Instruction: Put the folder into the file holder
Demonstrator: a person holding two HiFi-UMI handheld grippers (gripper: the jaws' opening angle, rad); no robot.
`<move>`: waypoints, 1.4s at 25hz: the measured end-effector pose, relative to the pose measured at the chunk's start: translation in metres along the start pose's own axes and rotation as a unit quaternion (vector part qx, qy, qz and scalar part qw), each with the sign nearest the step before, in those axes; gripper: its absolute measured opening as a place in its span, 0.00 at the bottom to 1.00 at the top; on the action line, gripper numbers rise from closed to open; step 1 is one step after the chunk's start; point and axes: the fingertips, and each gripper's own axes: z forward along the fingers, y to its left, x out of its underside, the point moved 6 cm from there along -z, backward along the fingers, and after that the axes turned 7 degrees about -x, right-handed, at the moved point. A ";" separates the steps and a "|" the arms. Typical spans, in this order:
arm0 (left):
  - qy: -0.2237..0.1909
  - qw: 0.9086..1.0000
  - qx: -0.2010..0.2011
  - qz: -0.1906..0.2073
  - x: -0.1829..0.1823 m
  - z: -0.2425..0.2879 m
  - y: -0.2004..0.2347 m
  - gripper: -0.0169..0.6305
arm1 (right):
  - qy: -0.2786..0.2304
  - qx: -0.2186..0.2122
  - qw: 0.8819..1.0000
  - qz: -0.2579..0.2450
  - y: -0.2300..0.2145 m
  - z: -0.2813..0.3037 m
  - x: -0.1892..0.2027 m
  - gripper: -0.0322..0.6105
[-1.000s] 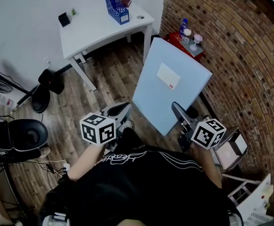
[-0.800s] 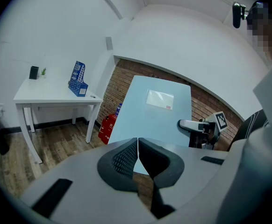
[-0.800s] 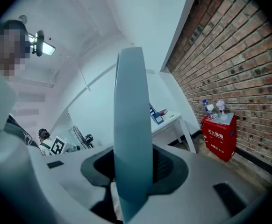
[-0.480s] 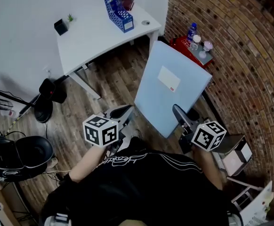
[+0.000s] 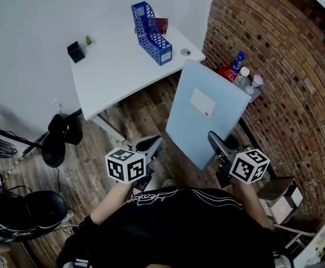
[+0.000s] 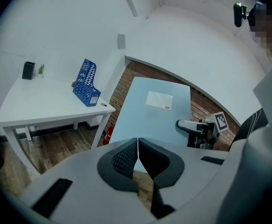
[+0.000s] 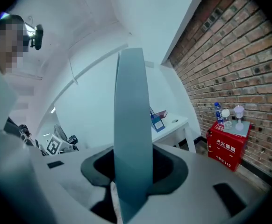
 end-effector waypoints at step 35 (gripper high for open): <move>-0.050 0.998 -0.030 0.011 -0.132 0.041 0.131 0.08 | -0.060 -0.015 0.993 -0.101 -0.033 0.175 -0.144 0.30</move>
